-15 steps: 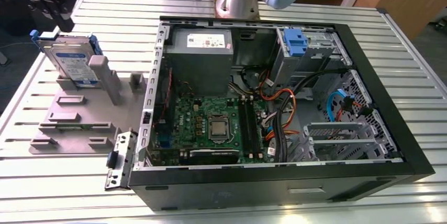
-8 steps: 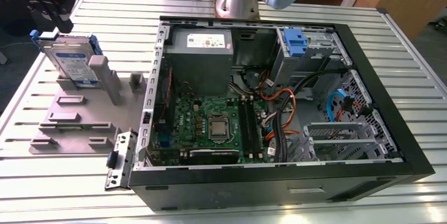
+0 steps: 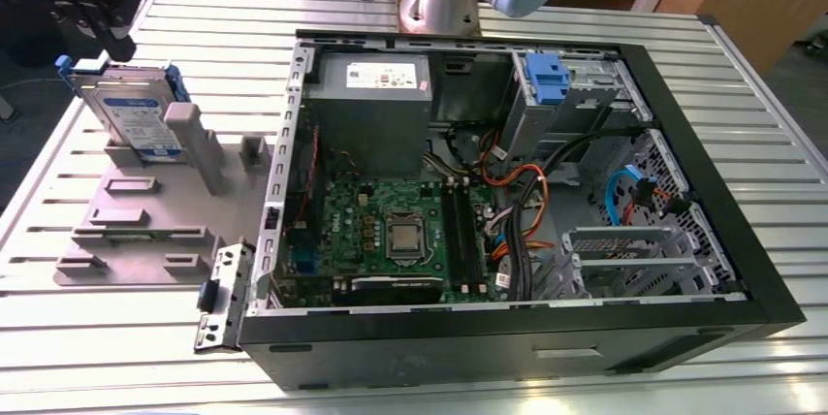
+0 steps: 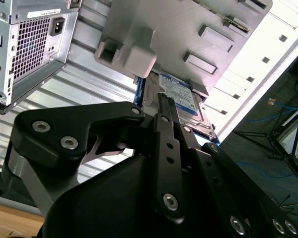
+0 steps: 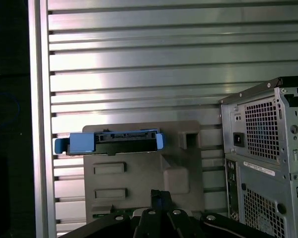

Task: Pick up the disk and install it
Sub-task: 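Reach for the disk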

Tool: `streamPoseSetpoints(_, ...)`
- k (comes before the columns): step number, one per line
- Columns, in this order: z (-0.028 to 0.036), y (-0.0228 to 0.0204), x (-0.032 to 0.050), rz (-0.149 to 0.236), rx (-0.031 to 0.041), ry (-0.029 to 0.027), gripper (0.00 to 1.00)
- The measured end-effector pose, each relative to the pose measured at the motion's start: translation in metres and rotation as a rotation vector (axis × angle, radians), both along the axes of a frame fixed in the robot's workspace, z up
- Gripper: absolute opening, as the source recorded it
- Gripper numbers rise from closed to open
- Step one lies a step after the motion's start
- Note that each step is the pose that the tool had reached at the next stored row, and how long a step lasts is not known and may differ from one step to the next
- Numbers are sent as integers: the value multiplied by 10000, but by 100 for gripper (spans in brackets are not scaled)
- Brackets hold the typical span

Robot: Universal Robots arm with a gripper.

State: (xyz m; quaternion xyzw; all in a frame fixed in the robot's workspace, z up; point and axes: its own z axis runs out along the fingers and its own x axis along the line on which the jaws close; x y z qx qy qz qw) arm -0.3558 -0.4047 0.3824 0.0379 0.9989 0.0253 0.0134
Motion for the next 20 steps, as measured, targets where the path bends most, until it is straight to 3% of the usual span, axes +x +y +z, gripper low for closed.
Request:
streamPoseSetpoints(9,-3,0,-7,-1,0,0,11)
streamPoseSetpoints(10,-86,0,-128,0,-1,2,11)
streamPoseSetpoints(20,-104,0,-153,0,-1,1,11)
